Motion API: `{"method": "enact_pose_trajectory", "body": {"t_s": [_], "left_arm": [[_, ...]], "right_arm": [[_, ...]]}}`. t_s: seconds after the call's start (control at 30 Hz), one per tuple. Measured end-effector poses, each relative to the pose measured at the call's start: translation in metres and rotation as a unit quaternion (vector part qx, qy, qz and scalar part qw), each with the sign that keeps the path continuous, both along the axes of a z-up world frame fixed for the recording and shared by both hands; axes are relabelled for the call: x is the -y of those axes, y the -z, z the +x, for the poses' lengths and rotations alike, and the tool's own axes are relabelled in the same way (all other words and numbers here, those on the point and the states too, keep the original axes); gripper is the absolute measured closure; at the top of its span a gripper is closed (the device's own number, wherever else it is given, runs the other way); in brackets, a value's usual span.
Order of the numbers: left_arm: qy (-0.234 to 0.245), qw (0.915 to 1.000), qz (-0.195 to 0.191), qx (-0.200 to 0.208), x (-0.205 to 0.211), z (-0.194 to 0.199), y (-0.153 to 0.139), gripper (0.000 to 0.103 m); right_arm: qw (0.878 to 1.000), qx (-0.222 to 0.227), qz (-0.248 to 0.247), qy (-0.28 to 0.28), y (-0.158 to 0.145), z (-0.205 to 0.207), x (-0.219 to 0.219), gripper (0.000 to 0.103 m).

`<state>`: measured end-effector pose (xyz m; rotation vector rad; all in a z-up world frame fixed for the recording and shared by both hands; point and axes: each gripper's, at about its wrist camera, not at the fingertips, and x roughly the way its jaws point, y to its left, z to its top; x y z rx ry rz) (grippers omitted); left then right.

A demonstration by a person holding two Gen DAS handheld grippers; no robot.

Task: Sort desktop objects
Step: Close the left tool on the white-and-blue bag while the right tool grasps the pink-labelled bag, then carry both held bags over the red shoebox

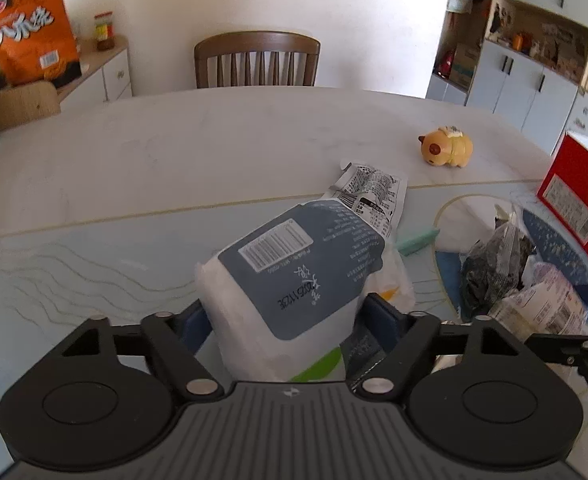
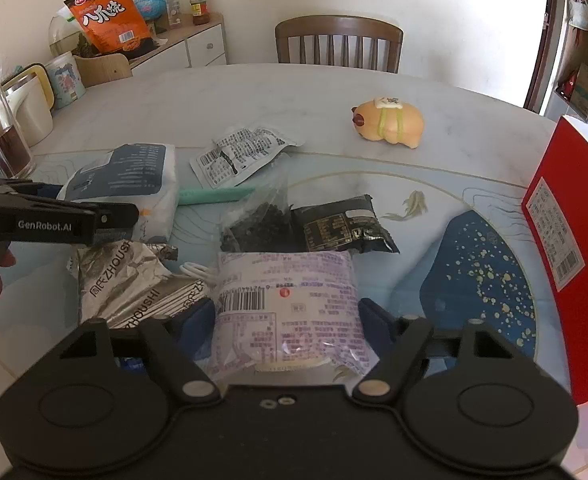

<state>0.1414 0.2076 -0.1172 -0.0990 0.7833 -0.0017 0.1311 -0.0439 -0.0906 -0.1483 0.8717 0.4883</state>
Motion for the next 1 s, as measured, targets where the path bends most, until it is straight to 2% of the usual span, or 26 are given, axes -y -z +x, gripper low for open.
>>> {"method": "enact_pose_trajectory", "body": {"t_s": [0.1,0.47,0.6,1.0], "left_arm": [[-0.002,1.0,-0.006,0.003,-0.001,-0.002,-0.002,0.036],[-0.014,0.9994,-0.025,0.018,-0.003,-0.011,-0.013,0.049],[-0.024,0.9985,-0.042,0.027,-0.005,-0.018,-0.02,0.051],[-0.025,0.997,-0.058,0.046,0.005,-0.043,-0.051,0.051]], "right_arm": [[1.0,0.002,-0.003,0.0,-0.002,-0.002,0.0,0.032],[1.0,0.013,-0.008,0.012,-0.011,-0.01,0.006,0.035],[1.0,0.019,-0.003,0.017,-0.019,-0.013,0.009,0.035],[0.999,0.043,0.008,0.029,-0.044,-0.026,0.019,0.035]]}}
